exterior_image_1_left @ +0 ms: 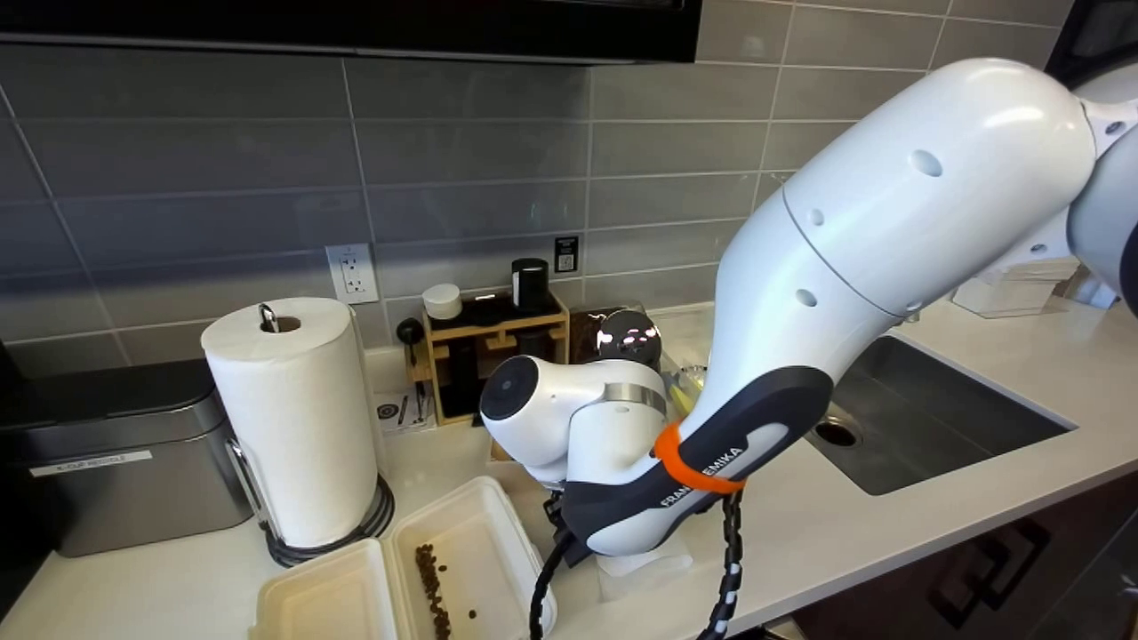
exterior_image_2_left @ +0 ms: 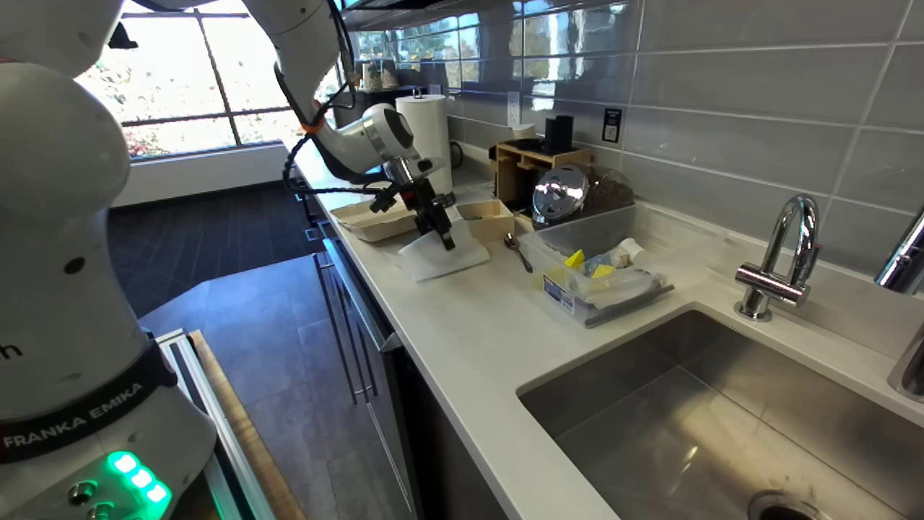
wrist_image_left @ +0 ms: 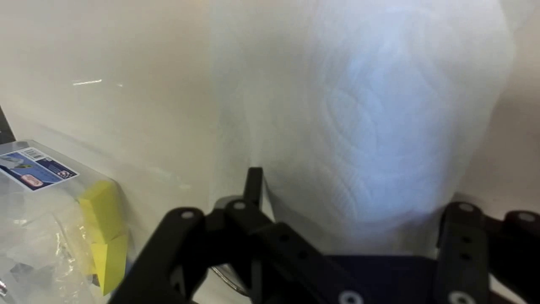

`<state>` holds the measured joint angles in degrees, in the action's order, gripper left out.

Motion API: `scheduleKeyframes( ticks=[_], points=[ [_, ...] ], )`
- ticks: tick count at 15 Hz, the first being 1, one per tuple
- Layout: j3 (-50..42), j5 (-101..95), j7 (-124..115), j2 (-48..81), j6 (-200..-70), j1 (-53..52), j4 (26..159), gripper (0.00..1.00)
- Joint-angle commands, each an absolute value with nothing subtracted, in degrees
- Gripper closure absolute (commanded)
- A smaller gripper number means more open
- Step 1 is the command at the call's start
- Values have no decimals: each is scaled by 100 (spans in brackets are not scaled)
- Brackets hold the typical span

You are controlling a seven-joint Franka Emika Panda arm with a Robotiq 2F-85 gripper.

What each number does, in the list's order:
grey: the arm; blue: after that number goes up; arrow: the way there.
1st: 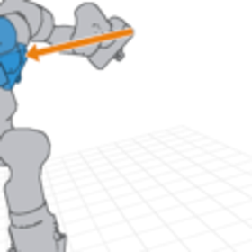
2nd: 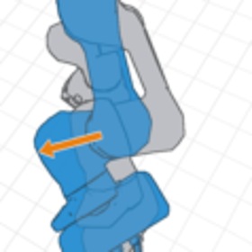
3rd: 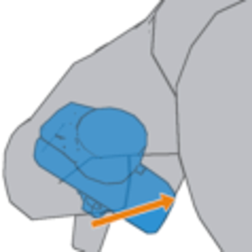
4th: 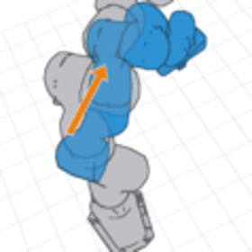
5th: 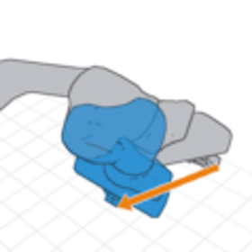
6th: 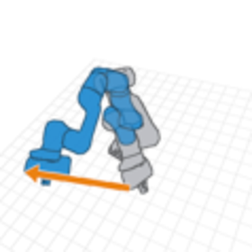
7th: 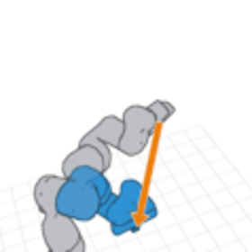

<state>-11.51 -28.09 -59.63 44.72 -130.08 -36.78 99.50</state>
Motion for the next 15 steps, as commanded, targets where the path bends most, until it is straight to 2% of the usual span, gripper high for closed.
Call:
scheduleKeyframes(
  ticks=[1,11,15],
  points=[
    [-1081,-3069,-6143,4552,-12754,-3631,9884,17],
    [-913,-3045,-6108,4648,-12735,-3577,9766,14],
    [-916,-3196,-6207,4764,-12620,-3640,9638,9]
  ],
)
